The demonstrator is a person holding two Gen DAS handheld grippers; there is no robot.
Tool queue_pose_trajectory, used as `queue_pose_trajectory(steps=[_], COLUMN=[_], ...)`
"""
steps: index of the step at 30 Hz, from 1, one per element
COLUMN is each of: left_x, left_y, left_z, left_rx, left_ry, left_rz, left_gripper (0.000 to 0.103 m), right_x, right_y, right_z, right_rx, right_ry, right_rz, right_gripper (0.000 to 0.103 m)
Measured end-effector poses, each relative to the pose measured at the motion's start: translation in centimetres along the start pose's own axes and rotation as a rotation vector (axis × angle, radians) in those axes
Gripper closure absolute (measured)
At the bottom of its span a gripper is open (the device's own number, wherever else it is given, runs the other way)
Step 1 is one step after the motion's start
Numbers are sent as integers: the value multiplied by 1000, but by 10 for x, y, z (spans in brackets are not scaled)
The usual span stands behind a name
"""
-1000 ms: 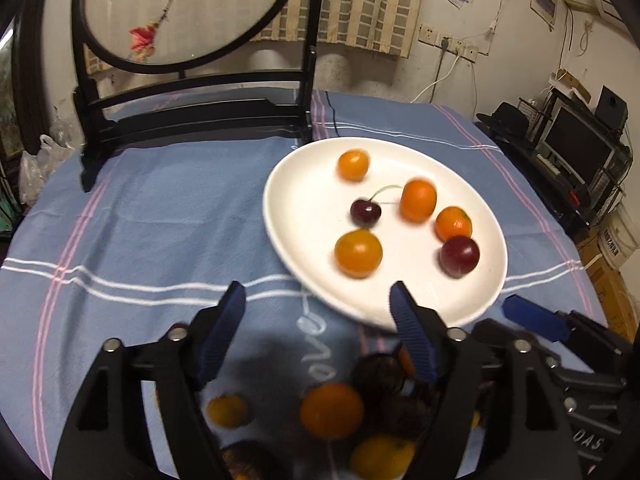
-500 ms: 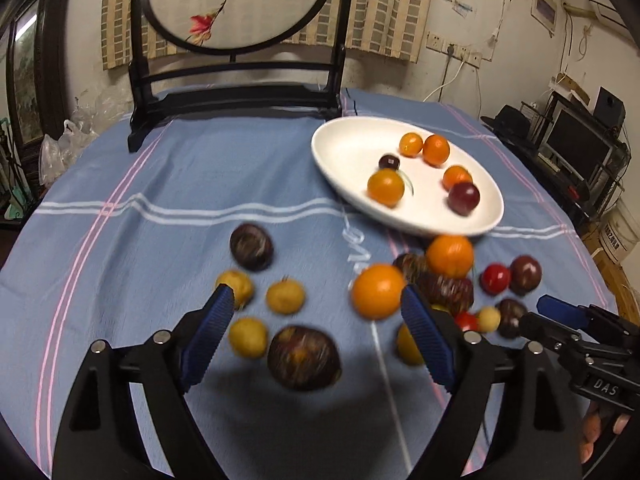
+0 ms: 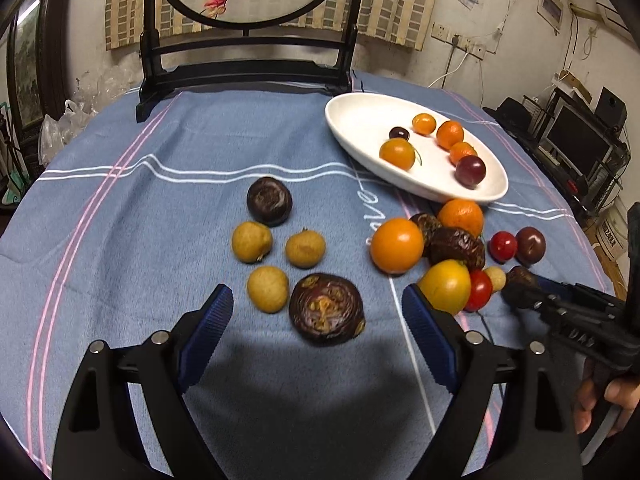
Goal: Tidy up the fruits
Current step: 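Grasp a dark brown round fruit with each tool, then carry both dark brown fruits onto the plate and open both tools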
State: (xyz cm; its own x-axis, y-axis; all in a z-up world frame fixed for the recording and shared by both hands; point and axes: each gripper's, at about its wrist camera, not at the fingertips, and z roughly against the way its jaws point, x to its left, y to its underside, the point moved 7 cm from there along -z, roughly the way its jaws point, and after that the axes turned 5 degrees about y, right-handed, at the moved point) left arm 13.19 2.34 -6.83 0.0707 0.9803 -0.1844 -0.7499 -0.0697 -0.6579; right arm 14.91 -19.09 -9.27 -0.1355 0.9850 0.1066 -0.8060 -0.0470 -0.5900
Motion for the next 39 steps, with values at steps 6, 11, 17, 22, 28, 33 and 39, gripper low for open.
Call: queue_pose_trajectory(steps=[6,11,17,22,28,33,39], left_x=[1,3,-4,-13,-16,-30,-55], left_y=[20,21,20,13,9,6,-35], left_z=[-9,-15,-17,-27,-30,-13,-1], left_rx=[62,83,96,114,112,87,25], left_ry=[-7,-42,-64,-80,-73,-32,28], left_rz=[5,3,-14,-41,-32,-60,-95], left_gripper=[19,30,49,49,61,61,61], right_x=[1,17,24,27,19,17,19], right_y=[-1,-3,-2,-1,0,-3,-21], right_z=[14,22,31,31,23,25,44], right_rx=[-34,-52,-63,-59,-40,-60,-168], right_ry=[-54,-86,-116,-127,-117,-125,-130], right_rz=[-10,27,37,48,20,-2,-13], right_gripper=[59,59,59,59,59,59,59])
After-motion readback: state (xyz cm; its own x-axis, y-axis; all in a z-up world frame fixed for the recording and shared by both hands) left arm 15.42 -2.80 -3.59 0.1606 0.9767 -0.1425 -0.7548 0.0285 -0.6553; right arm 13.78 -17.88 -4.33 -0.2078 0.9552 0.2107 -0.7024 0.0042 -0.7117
